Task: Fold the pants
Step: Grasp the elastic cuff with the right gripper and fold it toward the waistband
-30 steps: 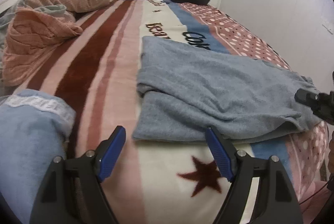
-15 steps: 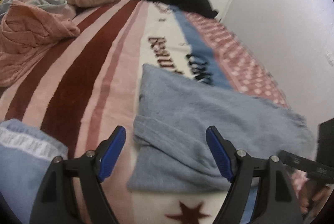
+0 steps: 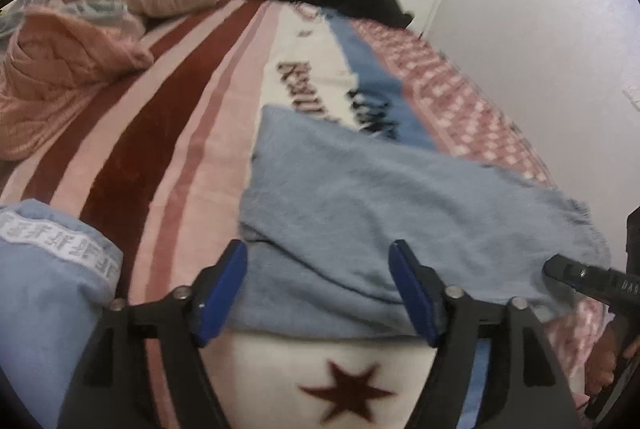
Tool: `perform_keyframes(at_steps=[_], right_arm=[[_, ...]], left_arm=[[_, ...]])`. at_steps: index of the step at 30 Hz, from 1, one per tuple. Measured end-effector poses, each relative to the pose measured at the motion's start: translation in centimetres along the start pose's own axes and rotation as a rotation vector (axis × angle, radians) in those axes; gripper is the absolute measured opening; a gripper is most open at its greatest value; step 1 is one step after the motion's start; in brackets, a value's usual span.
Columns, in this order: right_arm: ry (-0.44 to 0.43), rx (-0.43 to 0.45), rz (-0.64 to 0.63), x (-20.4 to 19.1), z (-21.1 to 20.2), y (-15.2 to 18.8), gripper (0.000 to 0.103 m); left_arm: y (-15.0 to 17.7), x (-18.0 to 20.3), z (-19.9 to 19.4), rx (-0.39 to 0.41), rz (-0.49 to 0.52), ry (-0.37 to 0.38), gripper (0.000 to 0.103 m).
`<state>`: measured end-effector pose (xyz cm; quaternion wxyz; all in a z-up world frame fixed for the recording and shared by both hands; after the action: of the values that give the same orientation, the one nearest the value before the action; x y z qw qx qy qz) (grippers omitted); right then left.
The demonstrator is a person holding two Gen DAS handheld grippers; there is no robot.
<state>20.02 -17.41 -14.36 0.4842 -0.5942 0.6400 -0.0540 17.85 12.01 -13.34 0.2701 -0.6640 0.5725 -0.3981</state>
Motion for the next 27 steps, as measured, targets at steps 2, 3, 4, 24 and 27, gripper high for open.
perform_keyframes(at_steps=[2, 3, 4, 24, 27], right_arm=[[0.028, 0.052, 0.016, 1.2, -2.7, -0.9, 0.054], [0.038, 0.093, 0.035, 1.9, -4.2, -1.3, 0.058], [0.049, 0.132, 0.058, 2.6, -5.6, -1.7, 0.063], [0.214, 0.364, 0.365, 15.6, -14.6, -2.3, 0.082], [0.25, 0.351, 0.385, 15.7, -12.6, -2.9, 0.08]], left_arm=[[-0.4, 1.1, -1.3, 0.034, 0.002, 0.023, 0.074], [-0.6, 1.6, -1.7, 0.045, 0.005, 0.034, 0.074], [-0.7, 2.2, -2.3, 0.059, 0.008, 0.049, 0.074], [-0.7, 5.6, -2.8, 0.103, -0.022, 0.144, 0.082], [-0.7, 5.6, -2.8, 0.106, -0.031, 0.145, 0.082]])
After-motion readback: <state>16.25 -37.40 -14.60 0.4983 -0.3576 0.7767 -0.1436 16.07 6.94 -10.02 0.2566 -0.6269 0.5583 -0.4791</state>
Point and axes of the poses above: each gripper's, at about its wrist camera, not at the fingertips, and z roughly the way its jaws point, x to its right, y to its underside, the point moved 2 cm from there along z, roughly the way its jaws point, and after that the axes turned 15 degrees about x, right-handed, at the moved point
